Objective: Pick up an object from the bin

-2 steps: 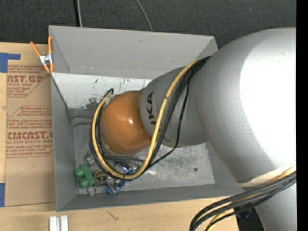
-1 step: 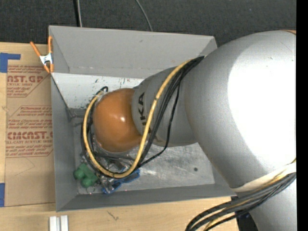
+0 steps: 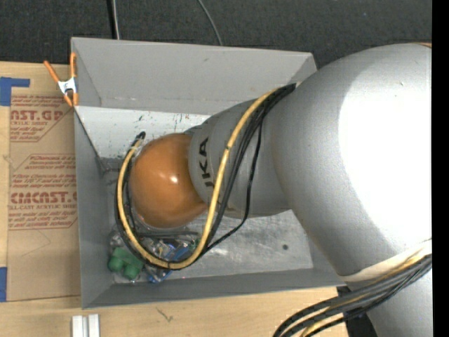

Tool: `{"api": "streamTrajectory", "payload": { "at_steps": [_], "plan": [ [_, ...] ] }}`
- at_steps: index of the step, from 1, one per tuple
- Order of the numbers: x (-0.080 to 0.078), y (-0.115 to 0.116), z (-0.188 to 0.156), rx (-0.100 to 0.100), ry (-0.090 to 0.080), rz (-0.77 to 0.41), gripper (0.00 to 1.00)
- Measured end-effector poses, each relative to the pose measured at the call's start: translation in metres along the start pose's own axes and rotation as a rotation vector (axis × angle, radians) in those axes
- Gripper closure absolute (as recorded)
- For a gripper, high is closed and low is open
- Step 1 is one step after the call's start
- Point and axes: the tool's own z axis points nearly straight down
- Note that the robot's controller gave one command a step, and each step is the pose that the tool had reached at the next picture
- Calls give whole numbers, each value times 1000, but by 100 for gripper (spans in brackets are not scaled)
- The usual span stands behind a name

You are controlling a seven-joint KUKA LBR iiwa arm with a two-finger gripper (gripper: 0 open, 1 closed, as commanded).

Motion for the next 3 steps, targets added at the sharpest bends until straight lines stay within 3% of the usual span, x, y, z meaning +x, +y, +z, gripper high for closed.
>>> {"api": "streamTrajectory", "payload": {
  "at_steps": [1,2,3],
  "plan": [
    [3,1,1,-5,12,2,100],
    [-29,-30,-46,-5,5,-118,100],
    [-20,-28,-143,-8,4,-491,100]
  ]
}}
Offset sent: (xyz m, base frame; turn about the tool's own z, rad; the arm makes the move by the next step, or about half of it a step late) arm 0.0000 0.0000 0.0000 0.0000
